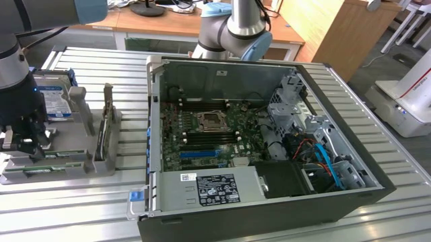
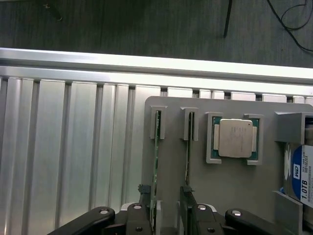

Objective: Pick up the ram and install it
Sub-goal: 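Pick up the ram and move it above insertion slot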

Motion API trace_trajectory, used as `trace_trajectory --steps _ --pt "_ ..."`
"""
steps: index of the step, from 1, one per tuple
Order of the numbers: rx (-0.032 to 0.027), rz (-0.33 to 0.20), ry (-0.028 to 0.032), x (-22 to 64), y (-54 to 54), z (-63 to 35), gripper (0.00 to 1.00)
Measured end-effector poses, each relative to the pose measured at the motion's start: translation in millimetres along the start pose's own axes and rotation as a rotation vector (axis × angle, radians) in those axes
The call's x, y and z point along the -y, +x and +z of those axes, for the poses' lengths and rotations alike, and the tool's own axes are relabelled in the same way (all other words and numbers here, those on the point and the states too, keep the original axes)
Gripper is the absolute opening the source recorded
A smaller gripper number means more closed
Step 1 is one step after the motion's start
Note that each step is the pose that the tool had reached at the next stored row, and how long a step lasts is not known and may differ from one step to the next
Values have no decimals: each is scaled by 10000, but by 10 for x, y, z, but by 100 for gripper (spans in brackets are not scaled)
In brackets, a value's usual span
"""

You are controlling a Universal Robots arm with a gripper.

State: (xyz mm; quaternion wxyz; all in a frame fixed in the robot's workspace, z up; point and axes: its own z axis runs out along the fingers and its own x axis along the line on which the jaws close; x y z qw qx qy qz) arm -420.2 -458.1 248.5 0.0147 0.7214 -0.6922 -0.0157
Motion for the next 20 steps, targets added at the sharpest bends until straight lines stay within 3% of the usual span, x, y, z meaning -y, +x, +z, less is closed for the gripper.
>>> trace_trajectory --steps 8,20 --pt "1 1 0 -1 9 4 37" --pt "0 0 0 5 10 123 37"
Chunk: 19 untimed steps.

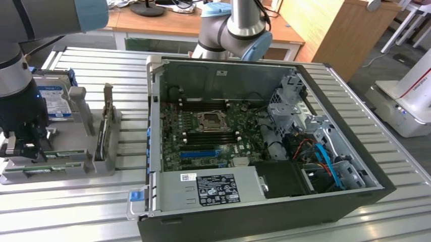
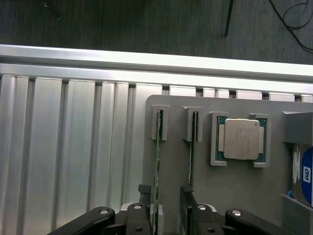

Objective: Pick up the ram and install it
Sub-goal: 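Pick up the ram and move it above insertion slot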

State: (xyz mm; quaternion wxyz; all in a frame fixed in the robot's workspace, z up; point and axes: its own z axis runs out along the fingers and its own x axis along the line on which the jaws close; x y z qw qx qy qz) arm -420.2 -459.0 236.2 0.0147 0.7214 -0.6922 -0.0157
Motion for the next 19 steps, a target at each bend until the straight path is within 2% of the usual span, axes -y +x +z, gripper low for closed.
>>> trace_trajectory --steps 8,13,19 --pt "0 0 0 4 0 87 37" --pt "0 1 0 4 6 92 37" --pt "0 0 0 0 65 94 37"
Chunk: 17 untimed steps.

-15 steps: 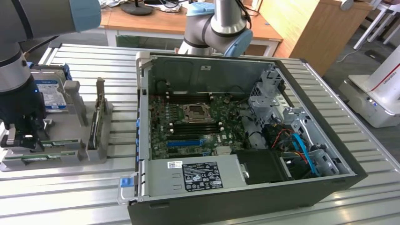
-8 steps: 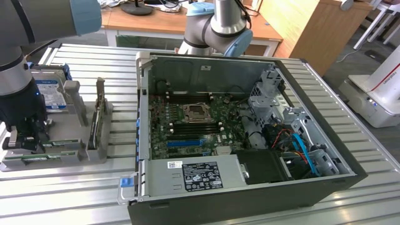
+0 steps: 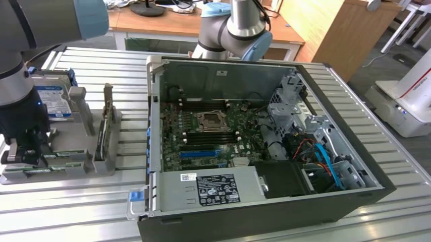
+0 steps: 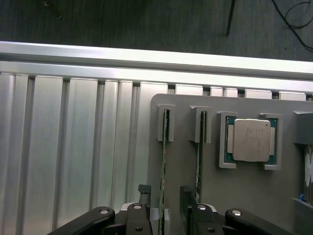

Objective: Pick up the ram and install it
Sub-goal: 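Pick up the ram and move it above insertion slot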

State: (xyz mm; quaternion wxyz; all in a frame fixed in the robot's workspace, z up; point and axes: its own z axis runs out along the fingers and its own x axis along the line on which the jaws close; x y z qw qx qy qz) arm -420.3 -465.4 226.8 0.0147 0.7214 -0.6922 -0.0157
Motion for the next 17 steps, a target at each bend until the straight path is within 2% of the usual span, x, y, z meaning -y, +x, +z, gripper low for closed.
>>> trace_trajectory --steps 11,17 --pt "2 0 1 5 2 122 37" --pt "2 0 1 6 2 127 37"
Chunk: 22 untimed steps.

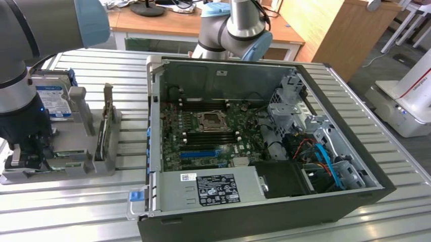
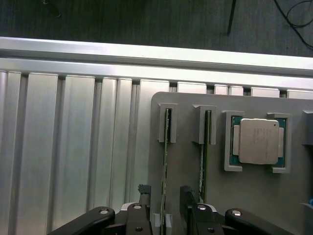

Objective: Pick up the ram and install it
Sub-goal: 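Pick up the ram and move it above insertion slot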

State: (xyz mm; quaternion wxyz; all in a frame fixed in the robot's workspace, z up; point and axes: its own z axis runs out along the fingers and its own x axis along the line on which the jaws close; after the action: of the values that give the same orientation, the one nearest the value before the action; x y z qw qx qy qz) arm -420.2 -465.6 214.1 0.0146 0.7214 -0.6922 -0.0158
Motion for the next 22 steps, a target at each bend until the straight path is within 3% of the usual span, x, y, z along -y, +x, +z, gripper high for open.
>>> trace_trajectory --steps 22 --pt "1 0 1 114 42 7 37"
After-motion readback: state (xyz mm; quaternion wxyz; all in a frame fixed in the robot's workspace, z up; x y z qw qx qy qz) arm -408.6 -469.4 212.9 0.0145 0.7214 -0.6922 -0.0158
